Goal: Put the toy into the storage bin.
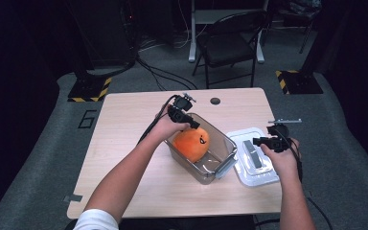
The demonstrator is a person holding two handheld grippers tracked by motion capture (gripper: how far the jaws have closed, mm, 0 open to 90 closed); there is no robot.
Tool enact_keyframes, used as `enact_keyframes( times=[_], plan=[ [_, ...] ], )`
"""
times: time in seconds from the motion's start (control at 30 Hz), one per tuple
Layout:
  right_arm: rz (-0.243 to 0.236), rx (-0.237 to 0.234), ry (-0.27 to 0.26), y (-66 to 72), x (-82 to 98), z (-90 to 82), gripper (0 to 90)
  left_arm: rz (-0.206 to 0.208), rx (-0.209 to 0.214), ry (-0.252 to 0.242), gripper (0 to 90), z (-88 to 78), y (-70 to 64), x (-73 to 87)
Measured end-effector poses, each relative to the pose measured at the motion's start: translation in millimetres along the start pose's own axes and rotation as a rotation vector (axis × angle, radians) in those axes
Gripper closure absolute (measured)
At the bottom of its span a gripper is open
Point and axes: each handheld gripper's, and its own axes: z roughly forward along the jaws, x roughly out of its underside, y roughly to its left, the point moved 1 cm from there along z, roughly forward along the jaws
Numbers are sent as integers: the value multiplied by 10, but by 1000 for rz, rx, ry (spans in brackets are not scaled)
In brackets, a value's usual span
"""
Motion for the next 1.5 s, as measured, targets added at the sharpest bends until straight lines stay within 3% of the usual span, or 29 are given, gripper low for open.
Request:
enact_keyframes(
  times=[0.23, 0.77, 1.1, 1.5],
  plan=[
    [0, 2, -4, 12, 1, 13, 634, -5, 6, -21, 528, -68, 28, -3],
    [-10, 23, -11, 20, 9, 20, 631, -54, -18, -94, 503, -392, 217, 114],
    [-2, 25, 23, 24, 44, 90, 629, -87, -33, -130, 498, -558, 315, 258],
    [-4, 47, 63, 21, 119, 245, 622, -145, -50, -175, 489, -736, 527, 502]
  ],
)
